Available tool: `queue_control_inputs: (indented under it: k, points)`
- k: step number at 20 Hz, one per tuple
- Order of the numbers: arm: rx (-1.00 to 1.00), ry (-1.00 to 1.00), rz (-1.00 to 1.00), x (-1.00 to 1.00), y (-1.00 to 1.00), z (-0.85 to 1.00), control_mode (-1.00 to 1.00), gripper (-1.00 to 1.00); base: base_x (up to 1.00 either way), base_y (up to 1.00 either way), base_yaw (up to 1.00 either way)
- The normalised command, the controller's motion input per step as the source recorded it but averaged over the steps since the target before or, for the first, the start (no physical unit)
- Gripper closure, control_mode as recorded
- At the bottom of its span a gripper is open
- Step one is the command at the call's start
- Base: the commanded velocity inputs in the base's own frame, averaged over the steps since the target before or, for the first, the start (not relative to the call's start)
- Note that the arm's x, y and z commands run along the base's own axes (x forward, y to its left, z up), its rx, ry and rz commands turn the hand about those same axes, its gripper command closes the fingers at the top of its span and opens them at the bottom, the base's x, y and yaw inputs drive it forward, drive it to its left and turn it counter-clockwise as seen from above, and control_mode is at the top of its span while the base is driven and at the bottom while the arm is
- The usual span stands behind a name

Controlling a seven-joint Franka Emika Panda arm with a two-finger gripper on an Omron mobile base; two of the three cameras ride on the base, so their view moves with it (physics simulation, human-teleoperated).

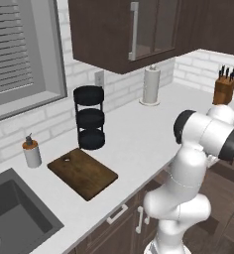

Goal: Pick up the knife from the drawer and place it on the cutting board. Then place the meat from the plate to the cutting board.

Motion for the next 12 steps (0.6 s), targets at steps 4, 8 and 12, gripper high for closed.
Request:
queue_control_inputs:
  k: [4, 8, 12]
  points:
    - [-0.01, 0.48, 0.0, 0.43, 0.4, 0.38, -1.0, -1.0, 0.0, 0.0, 0.0]
    - [-0.09, 0.13, 0.0, -0.04, 0.35, -0.04, -1.0, -1.0, 0.0, 0.0, 0.0]
    - [0.02, 0.0, 0.02, -0.17, 0.05, -0.34, -1.0, -1.0, 0.0, 0.0, 0.0]
